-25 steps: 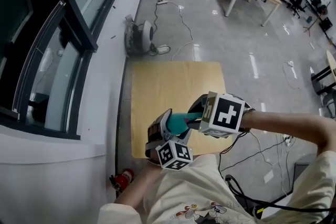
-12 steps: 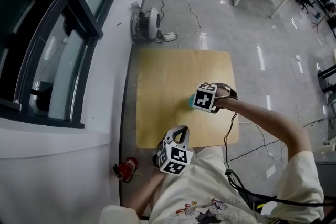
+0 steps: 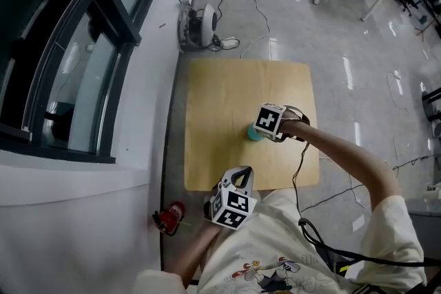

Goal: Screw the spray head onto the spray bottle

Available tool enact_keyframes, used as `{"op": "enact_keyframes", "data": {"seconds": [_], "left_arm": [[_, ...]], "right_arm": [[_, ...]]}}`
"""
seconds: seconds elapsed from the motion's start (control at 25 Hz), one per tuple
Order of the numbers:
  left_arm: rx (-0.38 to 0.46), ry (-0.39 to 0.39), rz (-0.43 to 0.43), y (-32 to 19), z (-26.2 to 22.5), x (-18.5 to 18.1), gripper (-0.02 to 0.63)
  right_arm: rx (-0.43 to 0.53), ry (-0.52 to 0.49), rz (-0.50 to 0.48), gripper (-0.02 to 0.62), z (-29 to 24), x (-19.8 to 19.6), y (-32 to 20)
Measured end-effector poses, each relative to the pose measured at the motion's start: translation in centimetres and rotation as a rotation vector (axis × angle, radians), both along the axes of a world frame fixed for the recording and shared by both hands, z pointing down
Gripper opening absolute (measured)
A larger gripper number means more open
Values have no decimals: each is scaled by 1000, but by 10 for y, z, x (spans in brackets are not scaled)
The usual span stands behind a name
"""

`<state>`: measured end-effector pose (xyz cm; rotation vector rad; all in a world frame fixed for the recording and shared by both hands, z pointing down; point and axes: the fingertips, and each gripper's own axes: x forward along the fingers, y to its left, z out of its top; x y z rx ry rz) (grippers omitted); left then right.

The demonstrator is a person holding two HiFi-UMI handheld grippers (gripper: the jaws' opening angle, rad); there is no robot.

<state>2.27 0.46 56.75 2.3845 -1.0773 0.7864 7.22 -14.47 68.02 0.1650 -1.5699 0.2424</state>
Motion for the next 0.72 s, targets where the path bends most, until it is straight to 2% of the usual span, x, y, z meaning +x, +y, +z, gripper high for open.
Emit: {"op": "enact_keyframes", "data": {"seconds": [0.08,0.2,0.28,0.36,0.48,0.52,0.56,0.64,0.72], "left_arm": [[-5,1,10,1,1,1,8],[-11,-4,3,2,1,-1,8],[-16,1,-12,3,1,-4,8],[-21,12,-30,3,2,-11,8],[-37,42,-64,-1,1,-21,8],[-40,57,-75,-3,-1,-22,8],[-39,71,-86,-6,-4,-23,8],[-23,88,-110,-12,-15,-25,8],[1,113,-152,-18,-29,-28,8]], "right_arm": [[-6,1,-2,185,-6,2,1],[-33,-39,12,215,-37,9,5],[-55,-132,45,216,-75,10,9],[-31,-287,100,215,-129,4,12],[52,-586,236,211,-216,-7,13],[90,-677,293,138,-237,-6,12],[140,-748,346,25,-250,-2,11],[275,-805,430,8,-254,15,8],[425,-757,518,6,-230,41,10]]}}
